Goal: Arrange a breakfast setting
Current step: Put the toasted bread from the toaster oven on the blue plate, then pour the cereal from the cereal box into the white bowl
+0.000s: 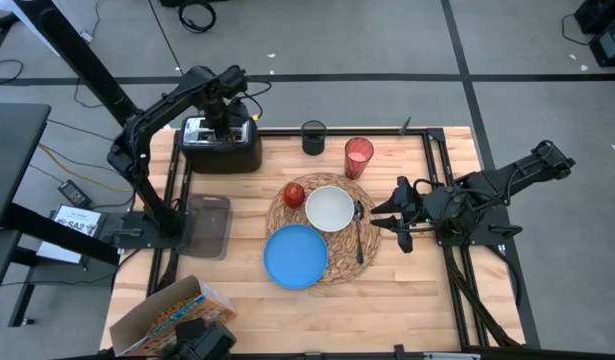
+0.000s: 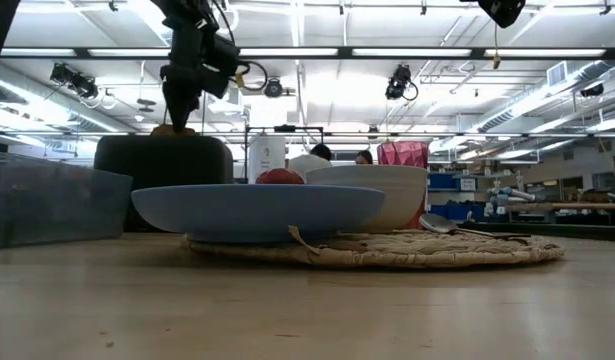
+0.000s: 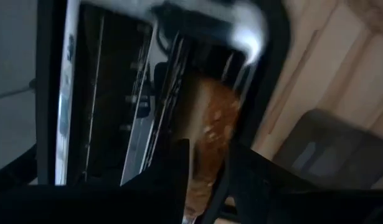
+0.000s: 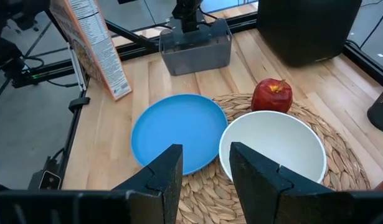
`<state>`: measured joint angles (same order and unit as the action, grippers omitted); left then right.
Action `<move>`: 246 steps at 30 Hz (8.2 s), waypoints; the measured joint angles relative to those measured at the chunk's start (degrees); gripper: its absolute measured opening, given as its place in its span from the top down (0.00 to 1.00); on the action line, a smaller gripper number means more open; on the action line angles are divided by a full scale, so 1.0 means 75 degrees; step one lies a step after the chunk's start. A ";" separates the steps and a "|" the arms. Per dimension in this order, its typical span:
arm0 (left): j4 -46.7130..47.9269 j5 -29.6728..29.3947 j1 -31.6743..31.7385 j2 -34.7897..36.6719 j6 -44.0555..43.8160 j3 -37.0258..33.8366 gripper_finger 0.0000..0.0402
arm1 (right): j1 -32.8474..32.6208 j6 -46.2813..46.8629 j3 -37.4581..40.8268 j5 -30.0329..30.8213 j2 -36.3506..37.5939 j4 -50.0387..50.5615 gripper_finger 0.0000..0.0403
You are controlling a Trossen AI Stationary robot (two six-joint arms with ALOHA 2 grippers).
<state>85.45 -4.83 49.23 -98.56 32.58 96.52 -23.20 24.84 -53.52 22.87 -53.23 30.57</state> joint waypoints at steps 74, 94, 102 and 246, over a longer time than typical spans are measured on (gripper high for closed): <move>0.0420 -0.1077 -0.0044 0.0098 -0.0362 0.0103 0.92 | 0.0227 -0.0015 0.0000 -0.0055 0.0003 0.0006 0.65; 0.0601 0.1091 -0.1767 0.0916 -0.2960 0.3738 0.94 | 0.0224 -0.0410 0.0000 0.0000 0.0003 0.0056 0.65; 0.0543 0.3498 -0.4488 0.1221 -0.4863 0.2848 0.95 | 0.0149 -0.0259 0.0000 -0.0050 -0.0139 0.0278 0.65; -0.2092 -0.2030 -1.0124 0.1257 -0.8251 0.4982 1.00 | 0.0787 -0.0806 0.1293 -0.1549 -0.4438 -1.3184 0.06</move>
<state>69.76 -20.06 -26.70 -89.14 -29.30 133.88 -17.30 18.80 -43.82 11.26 -86.52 -68.31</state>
